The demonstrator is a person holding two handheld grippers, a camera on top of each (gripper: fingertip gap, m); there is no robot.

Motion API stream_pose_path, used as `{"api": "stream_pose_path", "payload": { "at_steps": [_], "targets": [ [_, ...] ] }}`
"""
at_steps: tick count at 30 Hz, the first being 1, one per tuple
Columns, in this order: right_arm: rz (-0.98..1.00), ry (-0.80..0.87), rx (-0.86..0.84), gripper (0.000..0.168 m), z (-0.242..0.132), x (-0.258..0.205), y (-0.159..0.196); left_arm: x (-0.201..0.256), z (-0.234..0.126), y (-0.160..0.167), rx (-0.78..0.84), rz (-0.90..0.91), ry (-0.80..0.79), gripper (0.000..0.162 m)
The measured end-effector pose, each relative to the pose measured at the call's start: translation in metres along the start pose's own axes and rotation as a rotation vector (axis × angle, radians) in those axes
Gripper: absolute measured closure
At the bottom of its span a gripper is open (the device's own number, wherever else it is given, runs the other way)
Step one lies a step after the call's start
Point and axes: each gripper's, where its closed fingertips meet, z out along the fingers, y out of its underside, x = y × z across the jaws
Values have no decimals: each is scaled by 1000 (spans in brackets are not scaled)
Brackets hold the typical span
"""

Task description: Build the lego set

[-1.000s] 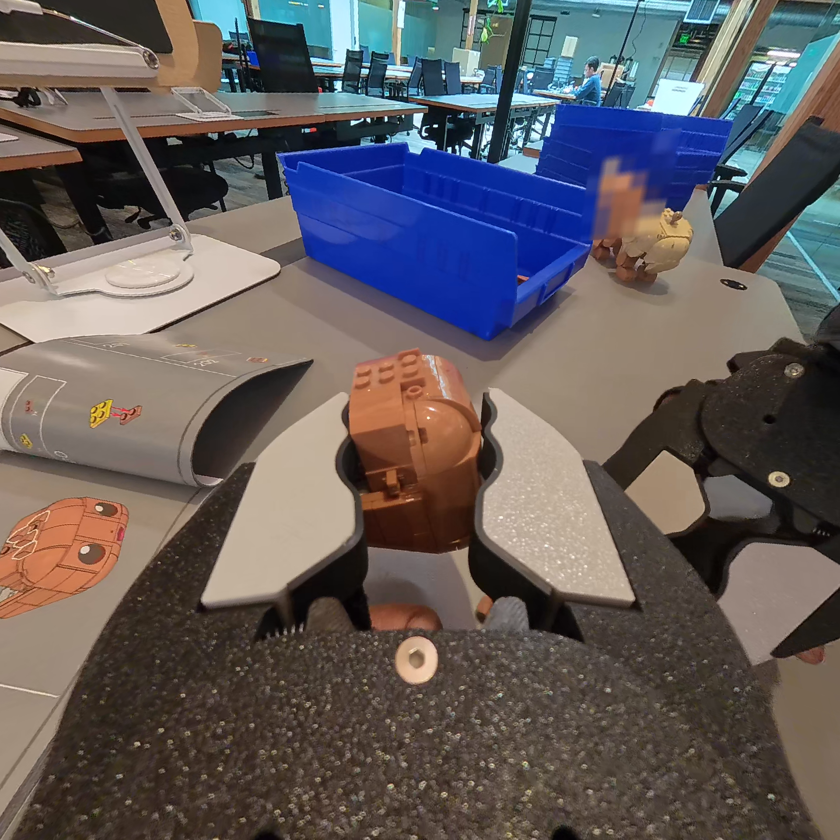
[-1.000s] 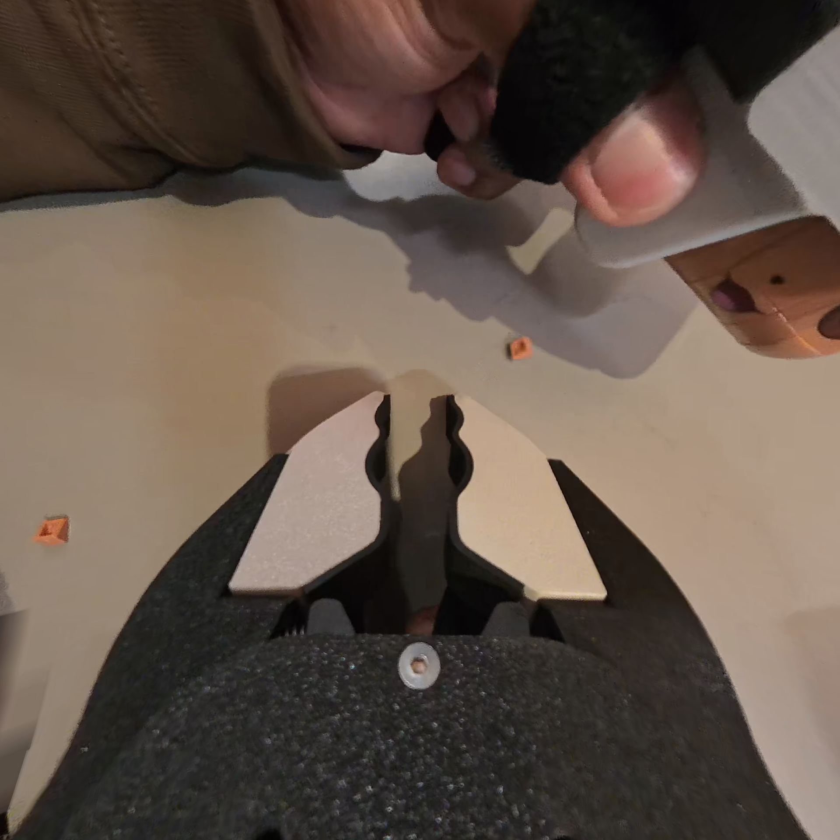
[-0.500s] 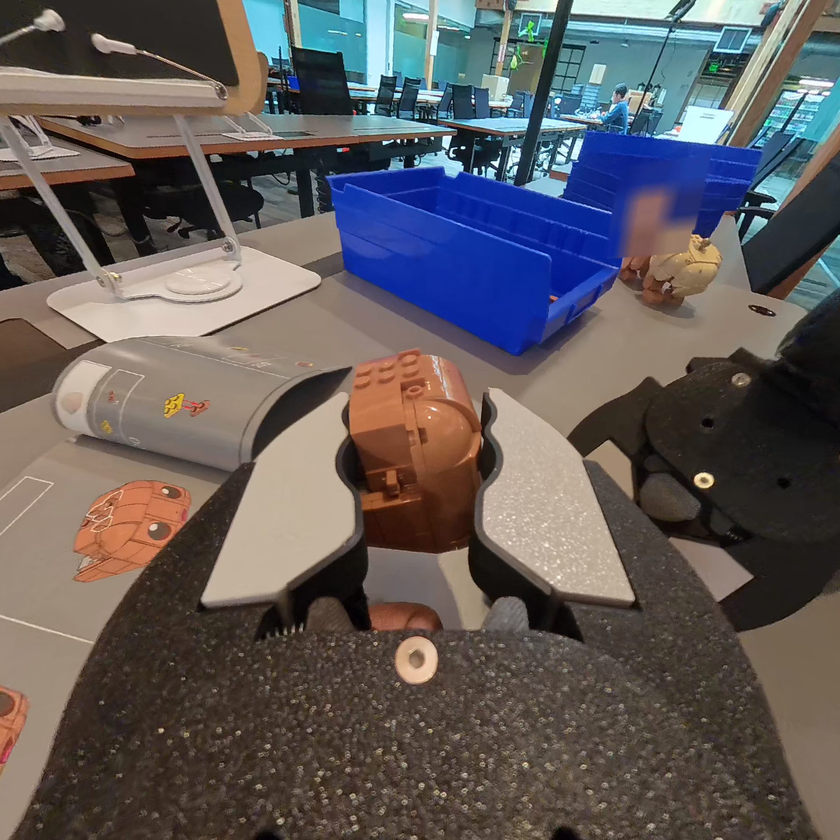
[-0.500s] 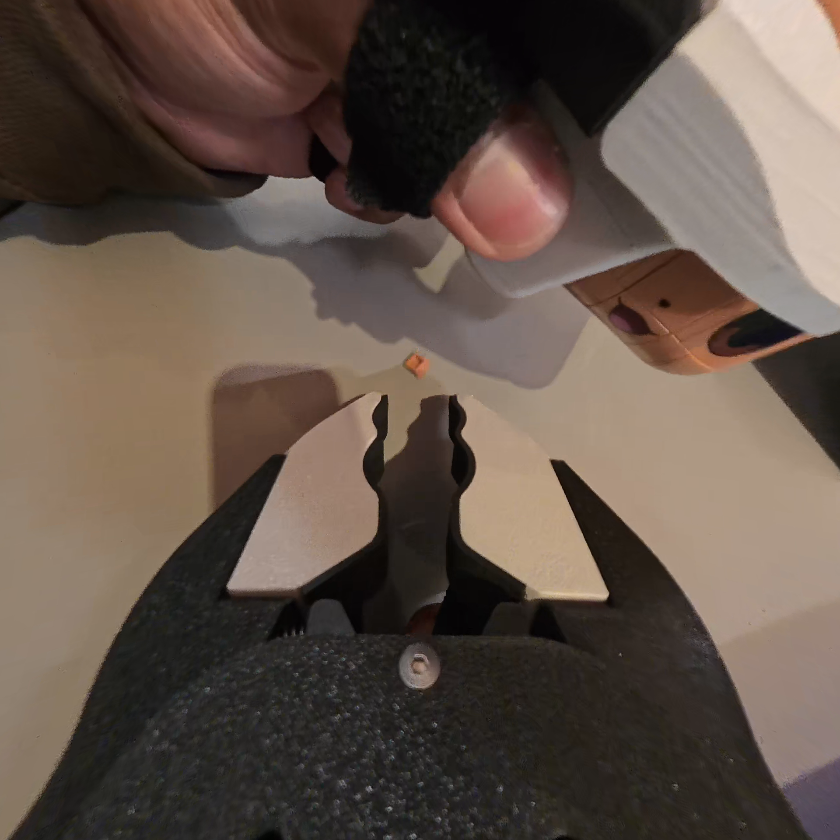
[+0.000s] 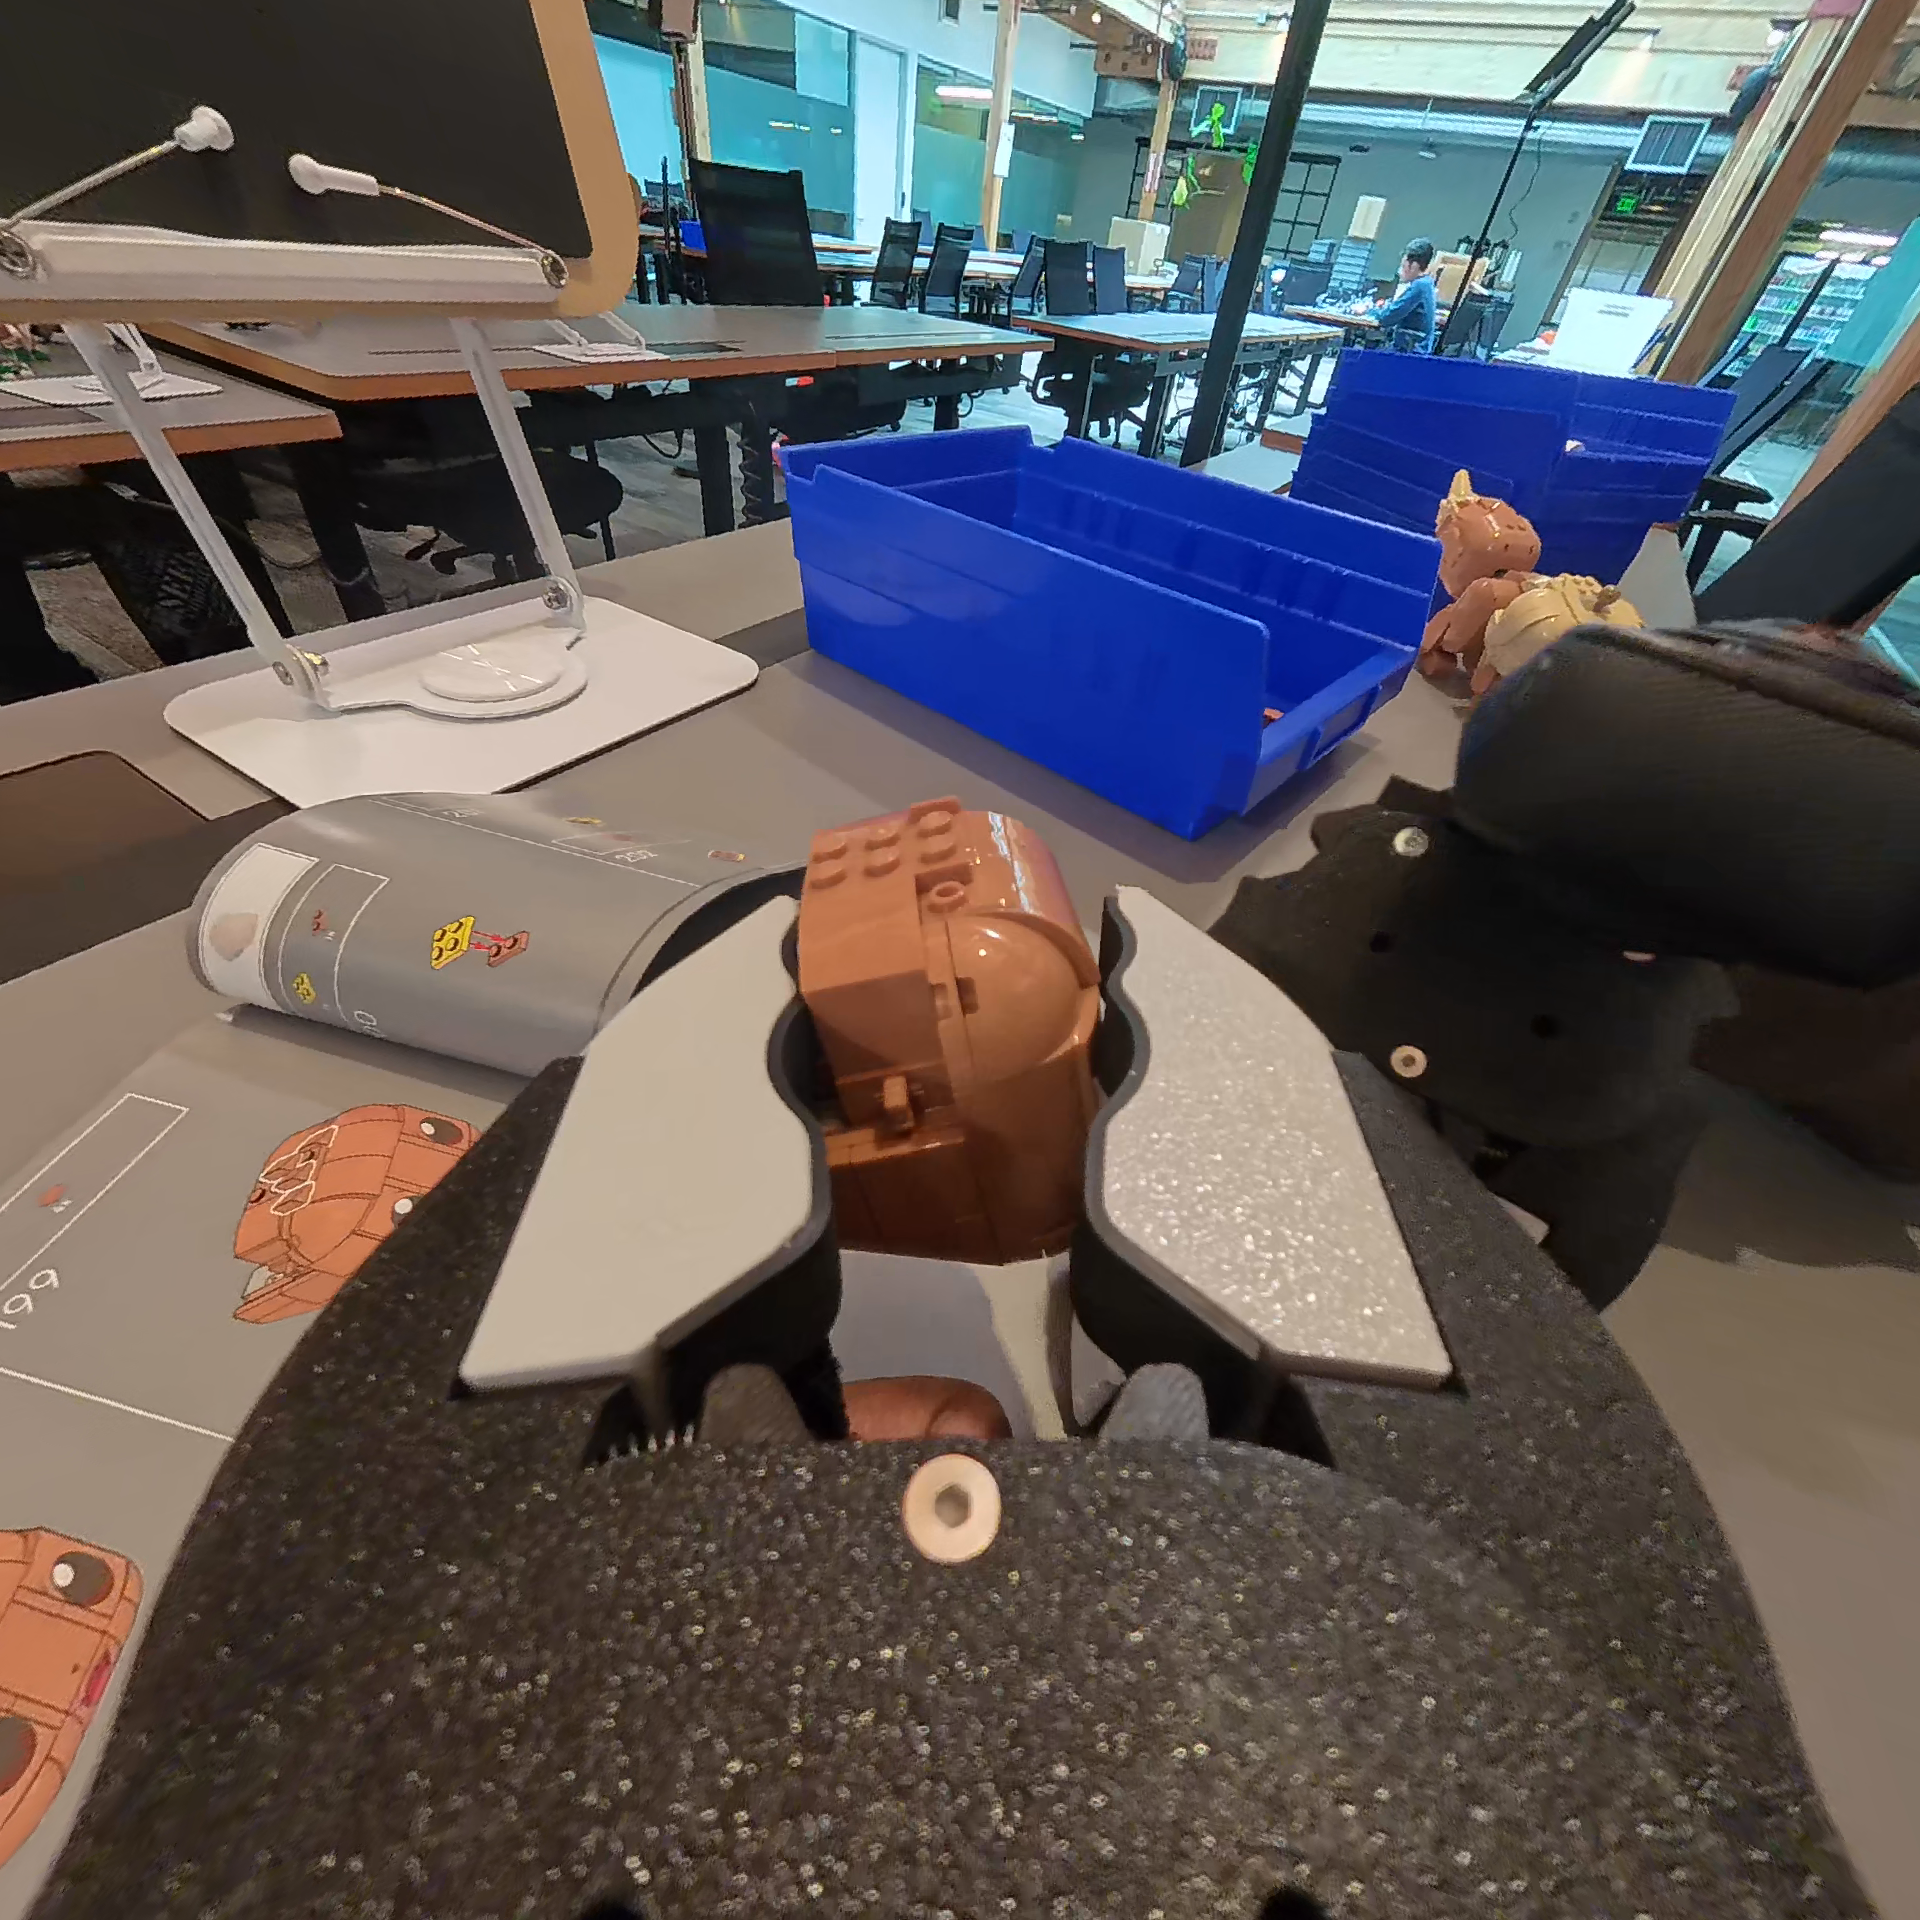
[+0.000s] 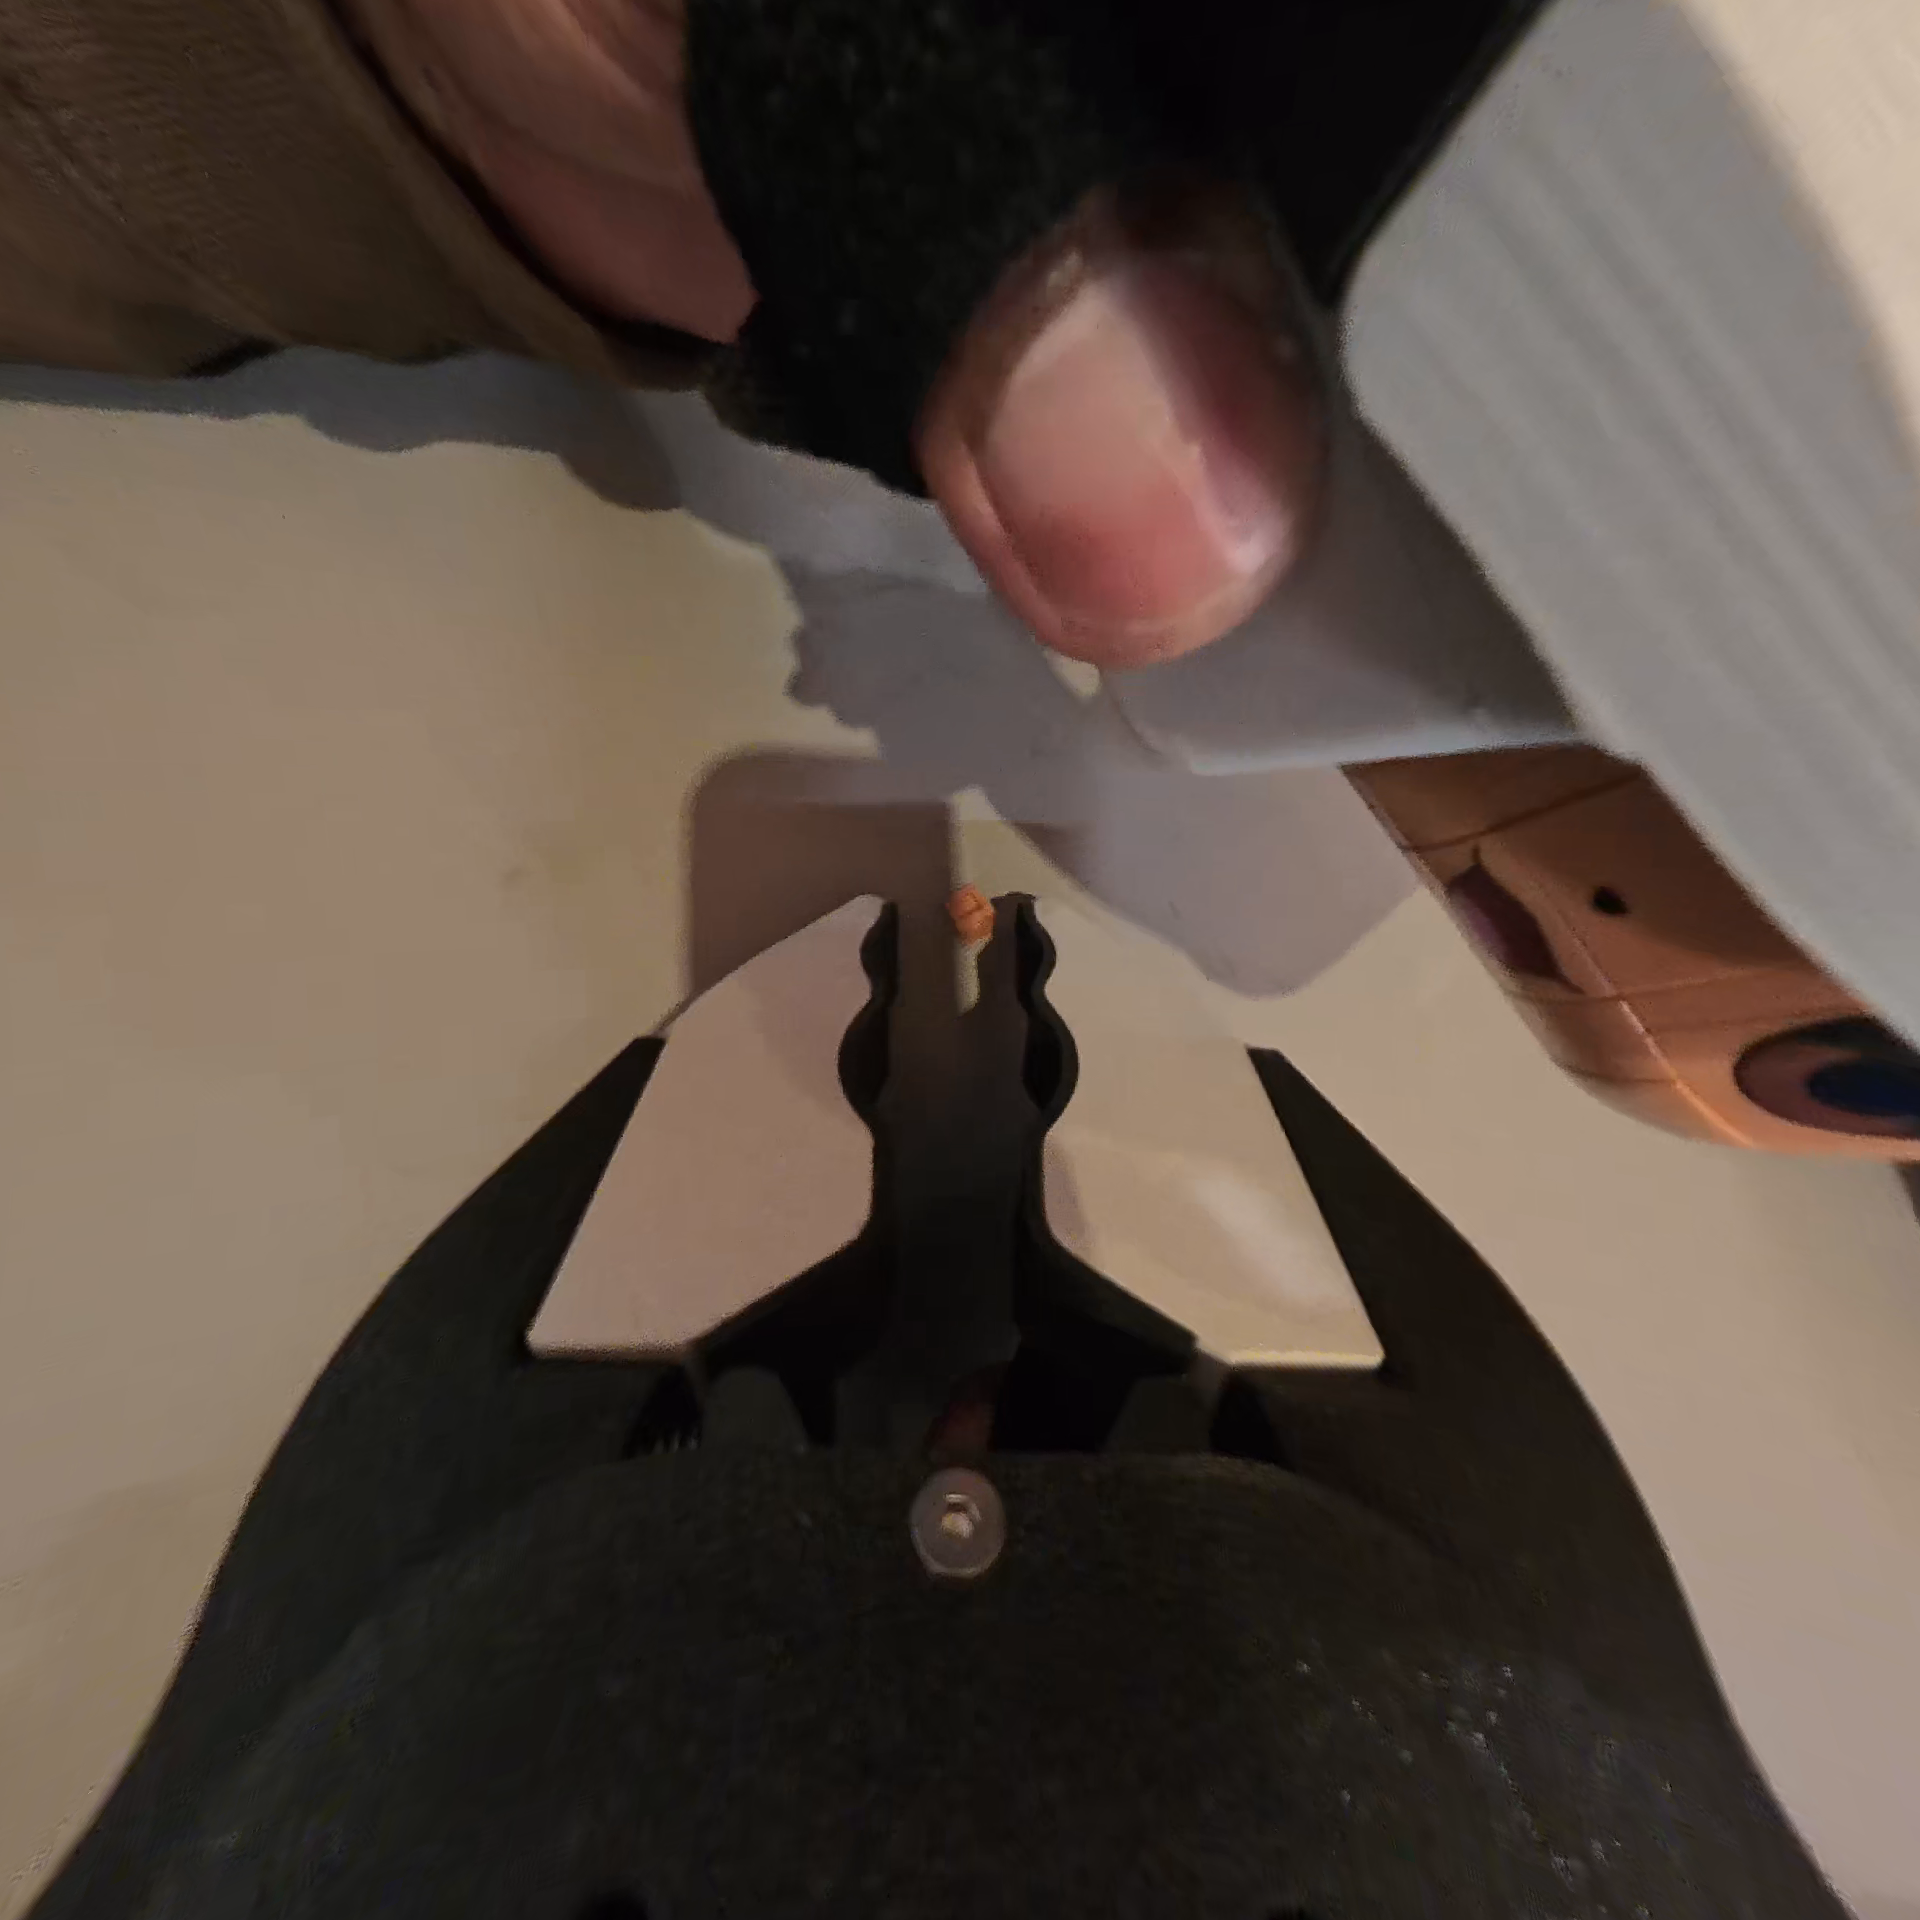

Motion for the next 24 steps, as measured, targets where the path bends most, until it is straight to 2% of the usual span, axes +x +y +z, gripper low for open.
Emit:
{"api": "stream_pose_path", "payload": {
  "at_steps": [4, 7, 12, 18, 24],
  "targets": [
    [-34, -47, -9, 147, 0, 3, 1, 0, 0, 1, -2, 4, 2, 111],
    [-14, -86, 22, 158, 4, -2, -3, -2, 0, 1, -2, 1, -1, 111],
    [-68, 36, -26, 160, -6, 3, 3, -2, 0, 2, -6, -3, 1, 110],
    [-187, 241, -65, 159, -80, 1, 15, 10, 6, 7, -29, 0, 35, 110],
    [-181, 315, -81, 140, -130, -11, 33, 22, 14, 16, -63, 19, 62, 110]
  ]
}}
